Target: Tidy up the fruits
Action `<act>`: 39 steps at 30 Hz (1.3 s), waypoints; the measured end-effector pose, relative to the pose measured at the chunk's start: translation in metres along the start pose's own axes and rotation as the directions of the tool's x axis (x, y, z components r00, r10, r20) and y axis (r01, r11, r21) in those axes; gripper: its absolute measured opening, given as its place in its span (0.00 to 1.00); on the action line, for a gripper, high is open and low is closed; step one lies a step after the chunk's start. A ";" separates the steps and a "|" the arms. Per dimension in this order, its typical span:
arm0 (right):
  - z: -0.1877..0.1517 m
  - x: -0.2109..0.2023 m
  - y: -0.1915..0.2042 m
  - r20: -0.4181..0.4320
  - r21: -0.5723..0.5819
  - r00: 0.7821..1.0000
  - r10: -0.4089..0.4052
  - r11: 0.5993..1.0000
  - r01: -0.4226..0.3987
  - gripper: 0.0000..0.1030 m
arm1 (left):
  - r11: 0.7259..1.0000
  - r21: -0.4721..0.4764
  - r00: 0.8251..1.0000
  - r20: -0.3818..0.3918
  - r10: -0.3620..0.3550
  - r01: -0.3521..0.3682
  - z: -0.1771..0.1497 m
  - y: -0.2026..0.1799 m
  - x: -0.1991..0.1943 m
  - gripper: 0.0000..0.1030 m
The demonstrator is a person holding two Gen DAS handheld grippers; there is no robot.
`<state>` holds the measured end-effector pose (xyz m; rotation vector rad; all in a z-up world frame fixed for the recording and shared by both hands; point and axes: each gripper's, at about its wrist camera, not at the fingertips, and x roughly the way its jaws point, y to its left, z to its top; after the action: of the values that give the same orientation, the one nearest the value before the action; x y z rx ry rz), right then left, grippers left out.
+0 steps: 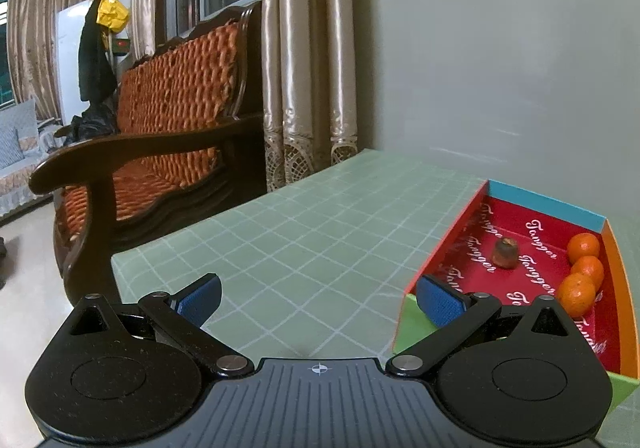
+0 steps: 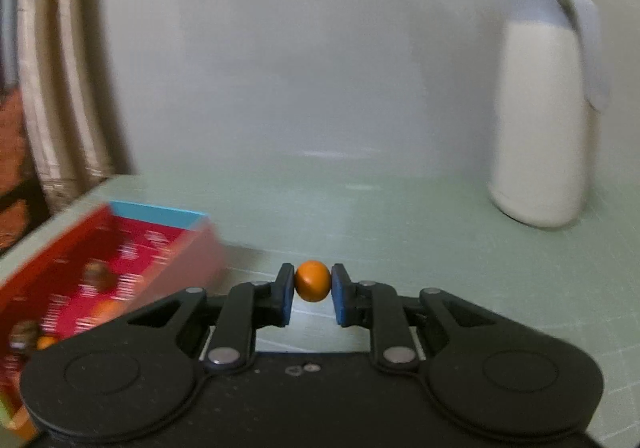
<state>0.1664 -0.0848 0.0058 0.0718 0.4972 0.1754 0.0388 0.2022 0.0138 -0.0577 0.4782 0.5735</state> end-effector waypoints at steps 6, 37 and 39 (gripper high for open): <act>0.006 -0.015 0.047 0.039 -0.077 0.987 0.154 0.986 -0.150 0.18 | 1.000 -0.009 1.000 -0.004 0.023 -0.023 -0.001 0.014 -0.001 1.00; -0.025 -0.033 0.132 -0.064 -0.235 0.968 0.242 0.939 -0.251 0.75 | 0.999 -0.027 1.000 0.003 0.021 -0.021 -0.002 0.039 -0.006 1.00; -0.022 -0.044 0.131 -0.047 -0.236 0.974 0.222 0.945 -0.227 0.77 | 1.000 -0.012 1.000 0.016 0.007 -0.007 -0.002 0.034 -0.010 1.00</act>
<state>0.0983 0.0368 0.0212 -0.1107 0.4839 0.4594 0.0126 0.2253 0.0188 -0.0627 0.4600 0.5832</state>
